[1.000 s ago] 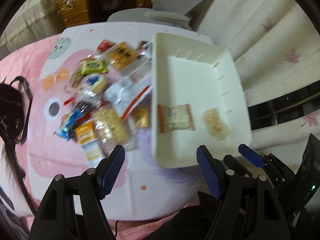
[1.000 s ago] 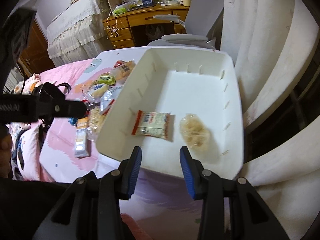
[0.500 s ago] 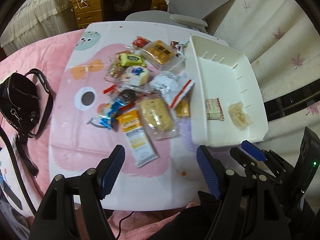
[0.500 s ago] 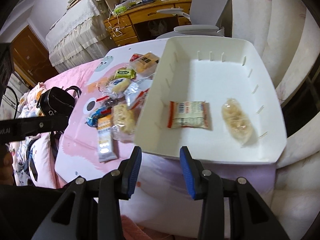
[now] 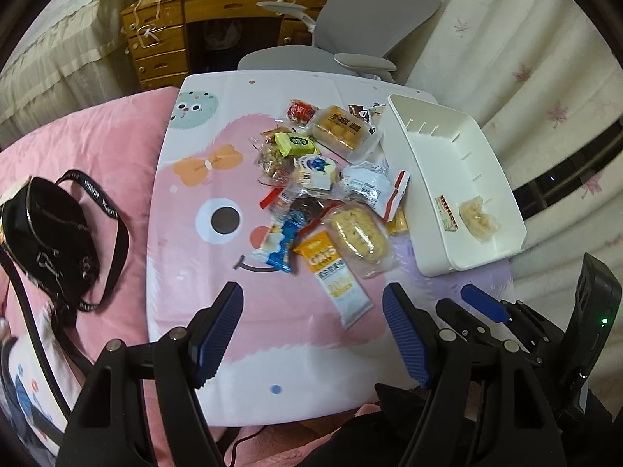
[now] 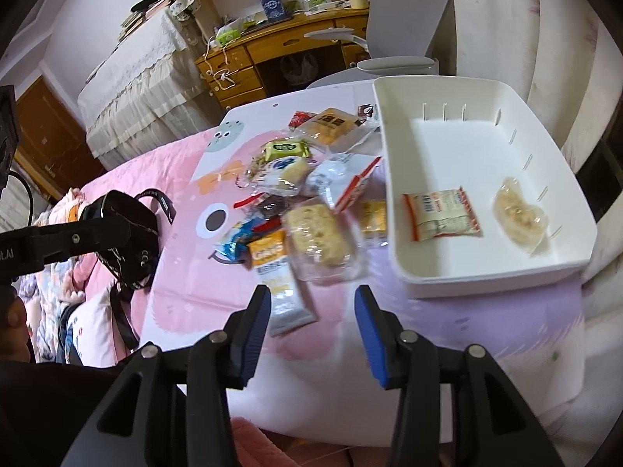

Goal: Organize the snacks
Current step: 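Move both tools back from the tray to the snack pile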

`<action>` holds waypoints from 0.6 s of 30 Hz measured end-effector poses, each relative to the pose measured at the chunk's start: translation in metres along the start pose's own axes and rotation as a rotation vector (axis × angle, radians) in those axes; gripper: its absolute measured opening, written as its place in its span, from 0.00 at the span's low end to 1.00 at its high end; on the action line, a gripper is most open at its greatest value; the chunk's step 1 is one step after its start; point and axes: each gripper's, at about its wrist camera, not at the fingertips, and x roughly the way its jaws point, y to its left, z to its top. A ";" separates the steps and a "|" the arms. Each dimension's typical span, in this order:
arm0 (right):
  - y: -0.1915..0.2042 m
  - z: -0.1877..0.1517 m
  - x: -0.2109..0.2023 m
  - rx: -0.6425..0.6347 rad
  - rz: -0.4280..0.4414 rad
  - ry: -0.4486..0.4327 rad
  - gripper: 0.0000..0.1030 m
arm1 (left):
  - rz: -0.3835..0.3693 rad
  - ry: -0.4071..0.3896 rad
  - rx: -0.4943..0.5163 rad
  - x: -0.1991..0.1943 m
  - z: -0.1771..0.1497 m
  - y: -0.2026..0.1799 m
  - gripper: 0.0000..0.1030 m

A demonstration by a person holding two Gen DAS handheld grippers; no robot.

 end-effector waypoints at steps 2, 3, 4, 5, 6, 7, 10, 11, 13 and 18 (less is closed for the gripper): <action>0.011 -0.006 0.003 0.020 -0.006 -0.004 0.44 | -0.024 0.000 0.012 -0.001 0.000 0.013 0.71; 0.017 -0.009 0.005 0.030 -0.010 -0.005 0.44 | -0.034 0.001 0.015 -0.001 0.000 0.019 0.71; 0.022 -0.012 0.007 0.040 -0.014 -0.007 0.44 | -0.041 0.002 0.017 -0.002 0.000 0.024 0.71; 0.027 -0.014 0.008 0.047 -0.016 -0.009 0.44 | -0.048 0.002 0.020 -0.002 0.000 0.030 0.71; 0.032 -0.018 0.009 0.053 -0.024 -0.013 0.44 | -0.052 0.004 0.025 -0.001 -0.001 0.037 0.71; 0.036 -0.020 0.010 0.055 -0.033 -0.016 0.44 | -0.053 0.006 0.028 0.000 0.000 0.041 0.71; 0.050 -0.028 0.015 0.050 -0.064 -0.017 0.44 | -0.065 0.020 0.035 0.006 0.000 0.053 0.71; 0.052 -0.029 0.015 0.049 -0.068 -0.014 0.44 | -0.069 0.027 0.040 0.008 0.001 0.056 0.71; 0.055 -0.029 0.014 0.050 -0.078 -0.021 0.44 | -0.069 0.031 0.052 0.011 0.002 0.058 0.71; 0.053 -0.025 0.011 0.024 -0.136 -0.054 0.49 | 0.005 0.035 0.128 0.026 0.004 0.051 0.71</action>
